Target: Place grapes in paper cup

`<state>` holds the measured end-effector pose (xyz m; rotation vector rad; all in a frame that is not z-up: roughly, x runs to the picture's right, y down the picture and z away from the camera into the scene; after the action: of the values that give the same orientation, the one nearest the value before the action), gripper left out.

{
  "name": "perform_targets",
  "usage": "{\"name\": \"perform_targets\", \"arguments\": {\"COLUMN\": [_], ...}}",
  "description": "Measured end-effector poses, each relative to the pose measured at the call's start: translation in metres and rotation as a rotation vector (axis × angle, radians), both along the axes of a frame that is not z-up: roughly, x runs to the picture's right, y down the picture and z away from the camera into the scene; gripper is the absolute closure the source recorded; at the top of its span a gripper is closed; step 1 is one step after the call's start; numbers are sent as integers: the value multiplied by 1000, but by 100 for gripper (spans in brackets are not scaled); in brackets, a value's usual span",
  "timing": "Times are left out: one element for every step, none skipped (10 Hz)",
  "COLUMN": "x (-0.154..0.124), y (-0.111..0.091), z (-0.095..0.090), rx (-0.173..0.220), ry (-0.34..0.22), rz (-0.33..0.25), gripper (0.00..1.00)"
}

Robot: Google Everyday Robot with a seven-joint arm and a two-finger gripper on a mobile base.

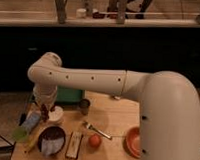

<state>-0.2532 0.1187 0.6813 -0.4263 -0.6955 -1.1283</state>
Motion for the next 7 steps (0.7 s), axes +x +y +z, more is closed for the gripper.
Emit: {"name": "perform_targets", "arguments": {"x": [1, 1, 2, 3, 5, 7, 9], "y": [1, 2, 3, 4, 7, 9, 11], "z": [-2, -3, -5, -6, -7, -6, -5], "rx": [-8, -20, -29, -38, -52, -65, -76], "ry": [-5, -7, -10, -11, -12, -15, -17], "rz": [-2, -4, -4, -5, -6, -7, -6], "gripper": [100, 100, 100, 100, 100, 100, 100]}}
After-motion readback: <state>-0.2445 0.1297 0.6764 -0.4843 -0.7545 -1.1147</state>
